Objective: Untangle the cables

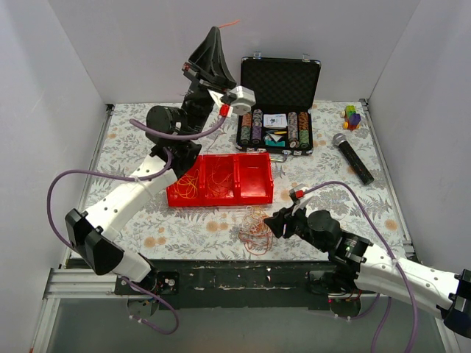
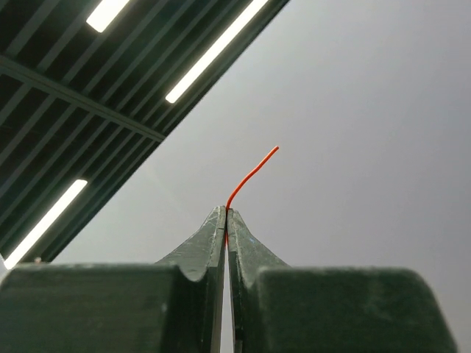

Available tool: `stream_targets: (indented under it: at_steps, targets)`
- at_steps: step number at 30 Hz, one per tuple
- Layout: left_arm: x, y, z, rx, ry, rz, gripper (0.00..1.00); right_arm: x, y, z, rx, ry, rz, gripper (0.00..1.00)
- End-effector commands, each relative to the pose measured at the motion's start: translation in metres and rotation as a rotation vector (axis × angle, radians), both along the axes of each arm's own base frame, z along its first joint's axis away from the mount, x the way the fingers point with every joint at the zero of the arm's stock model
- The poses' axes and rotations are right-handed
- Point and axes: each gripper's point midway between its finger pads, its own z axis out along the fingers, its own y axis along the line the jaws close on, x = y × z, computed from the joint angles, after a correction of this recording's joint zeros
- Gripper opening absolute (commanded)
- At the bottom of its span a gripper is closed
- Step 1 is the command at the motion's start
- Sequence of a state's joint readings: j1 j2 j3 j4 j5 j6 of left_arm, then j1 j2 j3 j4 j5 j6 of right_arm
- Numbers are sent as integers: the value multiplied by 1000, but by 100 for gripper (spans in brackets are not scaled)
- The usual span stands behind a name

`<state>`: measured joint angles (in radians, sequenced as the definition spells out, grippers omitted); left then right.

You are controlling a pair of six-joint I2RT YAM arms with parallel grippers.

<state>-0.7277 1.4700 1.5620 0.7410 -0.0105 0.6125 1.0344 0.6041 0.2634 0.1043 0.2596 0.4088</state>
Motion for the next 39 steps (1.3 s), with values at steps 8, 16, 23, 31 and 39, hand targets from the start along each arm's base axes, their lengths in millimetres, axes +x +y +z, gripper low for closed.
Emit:
stream_targets:
  at_steps: [8, 16, 23, 31, 39]
  targets:
    - [25, -10, -74, 23, 170, -38, 0, 1, -6, -2, 24, -5, -30, 52]
    - [44, -11, -116, -96, 391, -119, 0, 1, -7, -5, 26, 0, -36, 52]
    - [52, -13, -198, -129, 638, -157, 0, 1, -6, -6, 28, 3, -36, 52]
    - [52, -6, -265, -68, 745, -107, 0, 1, -9, -7, 30, 10, -49, 52]
    - [43, 25, -272, -56, 719, -27, 0, -1, -10, -13, 24, 24, -46, 52]
